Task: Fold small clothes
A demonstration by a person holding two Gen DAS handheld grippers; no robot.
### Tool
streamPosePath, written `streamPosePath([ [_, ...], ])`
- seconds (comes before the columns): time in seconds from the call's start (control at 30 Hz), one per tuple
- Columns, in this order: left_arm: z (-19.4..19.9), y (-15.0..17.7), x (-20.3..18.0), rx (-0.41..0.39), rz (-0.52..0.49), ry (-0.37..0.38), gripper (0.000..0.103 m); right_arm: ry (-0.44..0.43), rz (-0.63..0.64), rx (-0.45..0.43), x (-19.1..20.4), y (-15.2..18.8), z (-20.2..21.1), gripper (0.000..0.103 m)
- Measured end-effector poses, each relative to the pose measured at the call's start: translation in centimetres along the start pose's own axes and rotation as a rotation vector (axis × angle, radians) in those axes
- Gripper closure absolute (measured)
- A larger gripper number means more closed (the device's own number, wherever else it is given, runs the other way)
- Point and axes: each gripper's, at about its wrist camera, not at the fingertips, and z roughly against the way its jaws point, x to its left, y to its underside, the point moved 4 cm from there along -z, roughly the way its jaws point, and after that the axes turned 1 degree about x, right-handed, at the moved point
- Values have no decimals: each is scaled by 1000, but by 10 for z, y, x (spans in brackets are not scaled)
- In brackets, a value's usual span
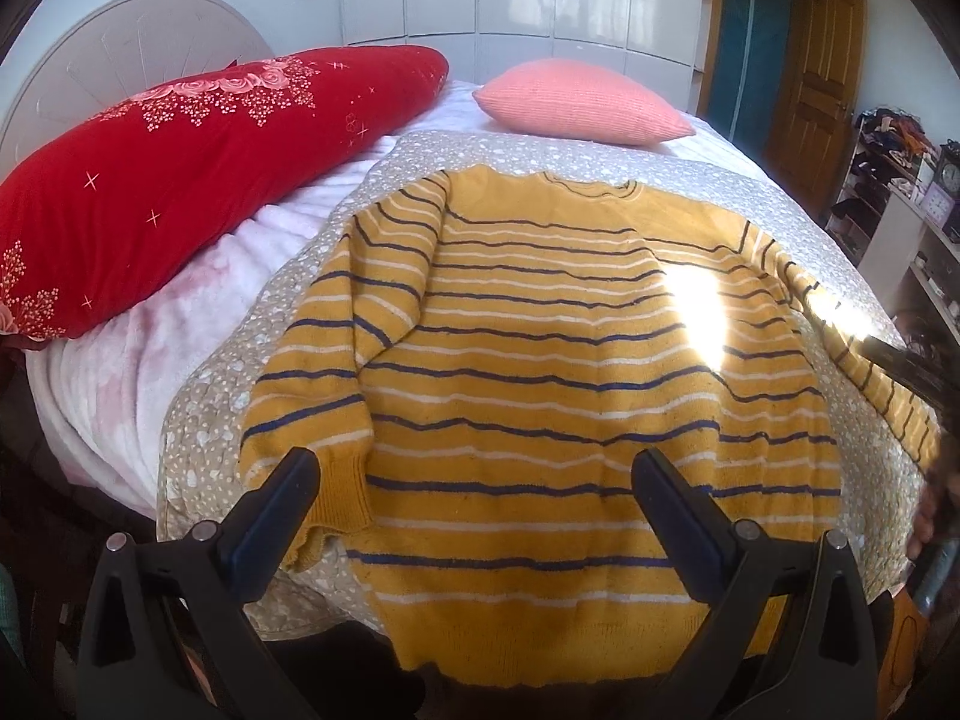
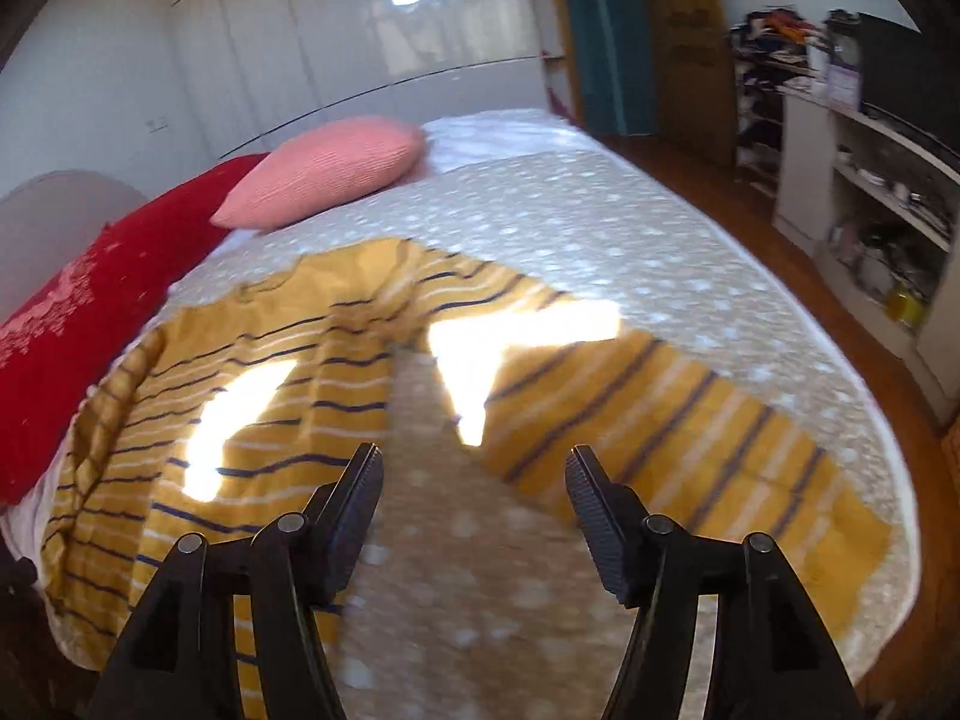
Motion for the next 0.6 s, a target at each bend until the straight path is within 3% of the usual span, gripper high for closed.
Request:
streamPosePath([
  [0.13, 1, -1, 6, -2, 6, -3, 0, -97, 10, 106, 57, -11, -69, 35],
  [0.2, 0, -2, 12, 0, 19, -10, 0, -85, -26, 162, 69, -17, -106, 35],
  [0.27, 0, -4, 22, -2, 36, -15, 0, -47, -21, 176, 75, -21, -135, 28],
  [0.3, 0, -4, 26, -4, 43, -17, 0, -27, 6, 172, 80, -24, -142, 19],
  [0.33, -1, -5, 30, -5, 51, -19, 0, -23, 40, 181, 88, -25, -147, 1],
  [0.37, -3, -5, 34, -5, 59, -22, 0, -48, 83, 204, 97, -25, -152, 0],
  [0.47, -12, -4, 44, 15, 90, -13, 0, 76, 315, 226, 117, -12, -159, 0],
  [0.6, -22, -1, 54, 35, 130, -3, 0, 115, 323, 203, 117, -12, -155, 0],
])
